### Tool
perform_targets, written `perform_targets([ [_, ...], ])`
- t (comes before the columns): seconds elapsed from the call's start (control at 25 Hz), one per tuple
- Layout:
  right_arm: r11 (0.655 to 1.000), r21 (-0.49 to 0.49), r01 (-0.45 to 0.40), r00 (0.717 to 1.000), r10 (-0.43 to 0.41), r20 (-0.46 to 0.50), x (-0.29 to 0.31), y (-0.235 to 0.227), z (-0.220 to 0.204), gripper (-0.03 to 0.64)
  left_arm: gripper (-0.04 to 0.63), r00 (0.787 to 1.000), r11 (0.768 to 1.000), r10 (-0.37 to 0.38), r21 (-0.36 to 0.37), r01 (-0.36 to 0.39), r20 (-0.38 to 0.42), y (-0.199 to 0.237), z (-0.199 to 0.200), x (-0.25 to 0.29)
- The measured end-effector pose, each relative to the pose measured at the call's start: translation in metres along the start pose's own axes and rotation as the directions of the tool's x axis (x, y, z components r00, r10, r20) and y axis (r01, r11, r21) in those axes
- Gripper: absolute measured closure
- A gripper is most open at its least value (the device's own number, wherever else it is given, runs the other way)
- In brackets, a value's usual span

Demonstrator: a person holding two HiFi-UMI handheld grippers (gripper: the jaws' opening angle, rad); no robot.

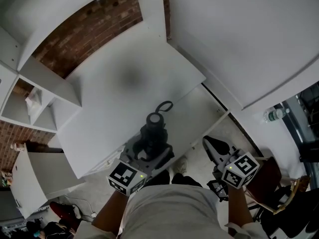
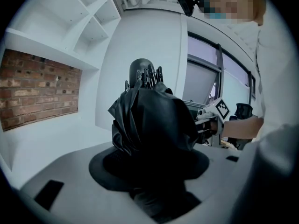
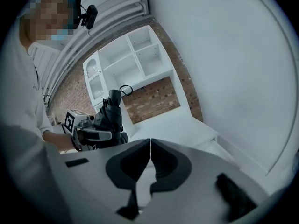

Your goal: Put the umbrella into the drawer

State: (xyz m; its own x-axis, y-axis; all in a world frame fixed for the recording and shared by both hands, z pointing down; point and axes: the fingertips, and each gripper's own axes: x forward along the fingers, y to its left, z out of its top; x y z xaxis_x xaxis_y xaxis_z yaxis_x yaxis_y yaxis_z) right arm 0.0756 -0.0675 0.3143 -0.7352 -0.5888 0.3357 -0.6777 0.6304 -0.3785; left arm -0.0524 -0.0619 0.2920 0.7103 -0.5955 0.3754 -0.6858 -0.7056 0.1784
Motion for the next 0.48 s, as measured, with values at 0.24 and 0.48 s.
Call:
perform_targets([
  [0.24,1.000,0.019,0.020,1.000,-0.020,-0.005,0.007,-0.002,-0.007,0.589,0.331,0.999,1.000,-0.027,0.012,0.027,-0.027,0.009,-0.008,0.003],
  [0.48,0.999,0.027,0.022,0.999,-0.021,-0.026,0.012,0.002,-0.011,0.589,0.331,0.997,0.998,-0.041,0.036,0.043,-0.064,0.012,-0.015,0.007],
])
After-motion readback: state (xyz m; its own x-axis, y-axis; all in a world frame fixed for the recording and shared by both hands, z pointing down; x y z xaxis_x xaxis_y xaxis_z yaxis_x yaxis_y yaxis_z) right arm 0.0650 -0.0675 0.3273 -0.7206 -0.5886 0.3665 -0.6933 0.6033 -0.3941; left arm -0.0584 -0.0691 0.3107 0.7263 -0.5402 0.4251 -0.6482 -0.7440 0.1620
